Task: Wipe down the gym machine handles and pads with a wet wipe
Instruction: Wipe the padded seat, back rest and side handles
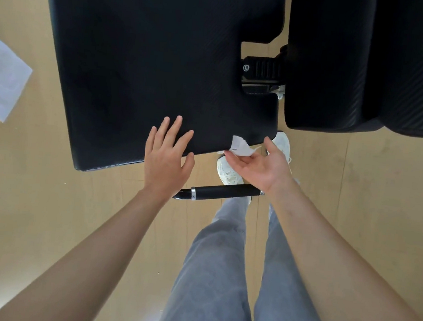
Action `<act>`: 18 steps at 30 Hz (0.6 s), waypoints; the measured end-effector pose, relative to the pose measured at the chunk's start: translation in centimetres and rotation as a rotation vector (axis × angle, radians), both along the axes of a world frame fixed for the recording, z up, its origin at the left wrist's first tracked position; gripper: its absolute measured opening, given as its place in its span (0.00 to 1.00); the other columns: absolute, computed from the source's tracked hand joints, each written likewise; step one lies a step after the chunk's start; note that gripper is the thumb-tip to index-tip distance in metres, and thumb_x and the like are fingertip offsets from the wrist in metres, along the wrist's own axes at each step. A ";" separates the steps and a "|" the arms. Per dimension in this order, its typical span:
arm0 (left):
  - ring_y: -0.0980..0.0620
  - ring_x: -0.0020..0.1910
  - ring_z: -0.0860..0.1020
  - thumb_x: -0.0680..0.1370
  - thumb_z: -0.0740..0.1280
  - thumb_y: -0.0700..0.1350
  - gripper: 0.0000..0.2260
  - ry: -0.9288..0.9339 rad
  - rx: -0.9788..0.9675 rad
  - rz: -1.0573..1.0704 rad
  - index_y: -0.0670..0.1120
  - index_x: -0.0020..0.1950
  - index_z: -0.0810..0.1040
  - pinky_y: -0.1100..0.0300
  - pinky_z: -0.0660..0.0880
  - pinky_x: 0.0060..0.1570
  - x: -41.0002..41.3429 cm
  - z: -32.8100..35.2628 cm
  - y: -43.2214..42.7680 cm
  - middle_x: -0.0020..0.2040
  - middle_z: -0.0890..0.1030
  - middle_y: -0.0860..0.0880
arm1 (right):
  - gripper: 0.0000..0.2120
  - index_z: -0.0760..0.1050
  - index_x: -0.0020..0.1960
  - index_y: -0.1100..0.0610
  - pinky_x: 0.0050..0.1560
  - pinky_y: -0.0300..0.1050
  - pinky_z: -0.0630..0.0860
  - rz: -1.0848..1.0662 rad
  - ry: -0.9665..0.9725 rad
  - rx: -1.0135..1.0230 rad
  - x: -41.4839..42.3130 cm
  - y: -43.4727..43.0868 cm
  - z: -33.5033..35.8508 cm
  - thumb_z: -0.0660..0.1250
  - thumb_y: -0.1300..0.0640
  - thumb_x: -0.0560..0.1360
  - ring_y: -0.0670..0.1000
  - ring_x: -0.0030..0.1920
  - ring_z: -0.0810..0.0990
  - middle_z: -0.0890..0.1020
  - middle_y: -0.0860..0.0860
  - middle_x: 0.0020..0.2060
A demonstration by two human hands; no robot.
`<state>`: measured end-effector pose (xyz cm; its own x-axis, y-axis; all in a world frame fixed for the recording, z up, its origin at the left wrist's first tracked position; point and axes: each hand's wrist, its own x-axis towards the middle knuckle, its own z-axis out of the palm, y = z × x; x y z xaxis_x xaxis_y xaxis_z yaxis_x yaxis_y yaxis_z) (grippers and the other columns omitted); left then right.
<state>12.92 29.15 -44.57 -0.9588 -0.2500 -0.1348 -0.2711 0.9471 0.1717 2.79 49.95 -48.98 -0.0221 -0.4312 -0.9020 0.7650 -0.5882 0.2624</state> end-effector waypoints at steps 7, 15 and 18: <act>0.40 0.78 0.64 0.77 0.67 0.45 0.19 -0.004 -0.140 0.042 0.50 0.69 0.79 0.40 0.58 0.77 1.3 0.5 -1.4 0.77 0.70 0.44 | 0.35 0.70 0.70 0.68 0.72 0.64 0.69 0.060 -0.030 -0.201 2.0 -4.4 1.2 0.64 0.39 0.80 0.70 0.66 0.76 0.78 0.69 0.64; 0.41 0.79 0.63 0.79 0.68 0.45 0.21 -0.018 -0.066 0.086 0.49 0.72 0.77 0.41 0.56 0.79 3.0 1.0 -2.4 0.78 0.69 0.43 | 0.40 0.66 0.73 0.69 0.74 0.66 0.66 -0.079 -0.057 -0.230 1.4 -1.6 0.5 0.66 0.37 0.79 0.73 0.68 0.73 0.74 0.71 0.67; 0.41 0.79 0.64 0.78 0.68 0.43 0.19 0.018 0.024 0.152 0.47 0.69 0.79 0.42 0.57 0.78 2.9 1.0 -2.1 0.77 0.71 0.44 | 0.39 0.66 0.74 0.67 0.74 0.65 0.65 -0.058 -0.031 -0.272 1.9 -2.3 0.8 0.65 0.36 0.79 0.72 0.69 0.73 0.75 0.69 0.68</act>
